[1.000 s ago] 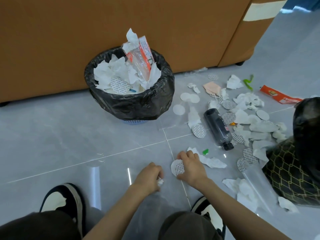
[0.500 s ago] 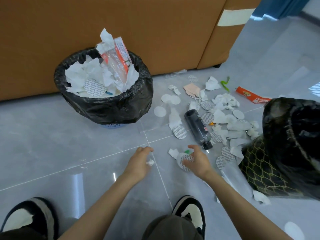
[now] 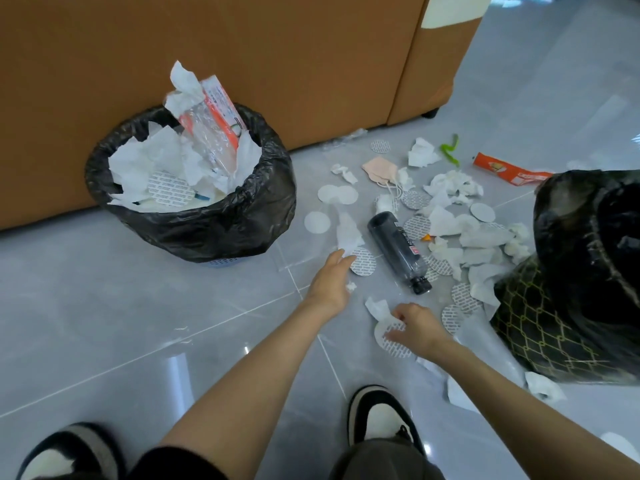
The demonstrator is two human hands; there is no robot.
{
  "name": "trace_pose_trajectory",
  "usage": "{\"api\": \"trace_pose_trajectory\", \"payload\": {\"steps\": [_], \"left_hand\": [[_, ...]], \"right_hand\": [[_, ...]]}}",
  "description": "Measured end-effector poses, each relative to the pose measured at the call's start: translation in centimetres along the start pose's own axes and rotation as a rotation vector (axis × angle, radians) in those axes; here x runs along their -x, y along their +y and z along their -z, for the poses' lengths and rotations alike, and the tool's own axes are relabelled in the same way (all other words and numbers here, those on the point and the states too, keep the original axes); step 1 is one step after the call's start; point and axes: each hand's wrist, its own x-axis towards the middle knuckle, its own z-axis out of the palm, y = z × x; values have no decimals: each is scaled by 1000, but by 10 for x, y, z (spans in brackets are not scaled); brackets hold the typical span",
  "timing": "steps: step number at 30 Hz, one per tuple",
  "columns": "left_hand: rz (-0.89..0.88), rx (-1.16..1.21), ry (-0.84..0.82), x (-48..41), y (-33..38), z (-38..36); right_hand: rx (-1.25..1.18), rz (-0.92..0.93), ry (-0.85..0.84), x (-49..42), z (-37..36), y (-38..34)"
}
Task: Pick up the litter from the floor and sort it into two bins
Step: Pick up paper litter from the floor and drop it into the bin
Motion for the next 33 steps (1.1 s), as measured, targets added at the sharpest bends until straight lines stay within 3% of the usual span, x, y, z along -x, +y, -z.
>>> {"api": "trace_pose_trajectory", "payload": {"steps": [9,15,24,33], "left_hand": [[27,45,14,-38,0,-6],[58,47,-63,-52,13,-21],[52,2,-45,-60,11,-30],[87,110,23,-62,-9,-23]], "right_hand": [[-323,-30,167,-1,21,-5],[-511,-63,269,2,34,-4],[-623,-79,351,-6,45,9],[-822,-113,337,-17,49,-7]]}}
